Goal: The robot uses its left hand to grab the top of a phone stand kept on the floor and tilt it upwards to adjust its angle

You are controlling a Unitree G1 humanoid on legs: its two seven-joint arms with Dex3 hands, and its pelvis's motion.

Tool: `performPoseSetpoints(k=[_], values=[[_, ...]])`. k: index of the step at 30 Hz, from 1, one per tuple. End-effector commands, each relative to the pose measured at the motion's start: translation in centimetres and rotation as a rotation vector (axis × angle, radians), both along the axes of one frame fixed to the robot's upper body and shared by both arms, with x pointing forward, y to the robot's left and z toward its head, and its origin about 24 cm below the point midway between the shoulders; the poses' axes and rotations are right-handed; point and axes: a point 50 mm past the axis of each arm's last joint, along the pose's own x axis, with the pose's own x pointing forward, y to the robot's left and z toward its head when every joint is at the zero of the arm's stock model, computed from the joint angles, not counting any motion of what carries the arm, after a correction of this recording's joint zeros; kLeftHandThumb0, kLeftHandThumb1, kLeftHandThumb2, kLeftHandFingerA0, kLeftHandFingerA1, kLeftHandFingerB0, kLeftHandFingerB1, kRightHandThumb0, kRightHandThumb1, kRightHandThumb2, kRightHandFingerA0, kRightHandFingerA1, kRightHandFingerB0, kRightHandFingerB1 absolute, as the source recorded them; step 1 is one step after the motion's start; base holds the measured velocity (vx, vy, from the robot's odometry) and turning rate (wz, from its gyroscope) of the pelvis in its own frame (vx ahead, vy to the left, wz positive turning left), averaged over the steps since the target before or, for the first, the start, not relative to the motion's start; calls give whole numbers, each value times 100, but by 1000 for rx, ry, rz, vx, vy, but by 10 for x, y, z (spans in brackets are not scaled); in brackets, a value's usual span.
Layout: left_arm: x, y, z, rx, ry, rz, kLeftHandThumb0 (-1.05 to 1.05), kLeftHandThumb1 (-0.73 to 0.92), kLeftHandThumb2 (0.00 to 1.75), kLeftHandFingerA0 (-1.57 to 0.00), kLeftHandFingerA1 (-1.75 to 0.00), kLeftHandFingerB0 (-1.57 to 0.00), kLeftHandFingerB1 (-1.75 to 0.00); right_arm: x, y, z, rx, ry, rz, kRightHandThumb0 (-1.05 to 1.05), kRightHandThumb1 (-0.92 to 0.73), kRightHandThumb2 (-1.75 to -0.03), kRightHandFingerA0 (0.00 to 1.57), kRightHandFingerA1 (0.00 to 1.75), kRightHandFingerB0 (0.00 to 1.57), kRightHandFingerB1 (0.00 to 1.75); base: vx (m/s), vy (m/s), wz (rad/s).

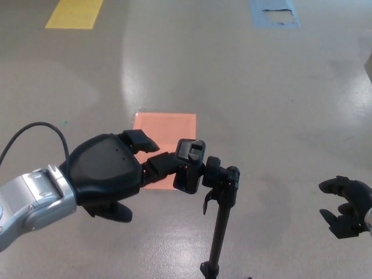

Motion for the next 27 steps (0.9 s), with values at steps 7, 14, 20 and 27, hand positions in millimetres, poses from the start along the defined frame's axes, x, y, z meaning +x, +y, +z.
performPoseSetpoints(k=[7, 14, 20, 27], values=[[34, 33, 38, -117, -46, 215, -69, 50, 82, -21, -45, 0, -10, -3, -1, -4, 15, 9, -7, -25, -61, -108, 7, 51, 7, 49, 0, 0, 0], [40, 51, 31, -118, -16, 290, -67, 48, 81, -21, -45, 0, -14, -4, 1, -5, 4, 11, 2, -24, -60, -108, 9, 52, 8, 50, 0, 0, 0], [39, 53, 23, -119, 18, 299, -73, 50, 80, -17, -41, 0, -5, -5, 1, -6, -2, 11, 5, -24, -59, -107, 9, 52, 9, 50, 0, 0, 0], [41, 77, 8, -185, 48, 413, -68, 51, 84, -24, -46, 0, -15, -5, 1, -7, -13, 16, 15, -24, -60, -108, 9, 52, 9, 50, 0, 0, 0]])
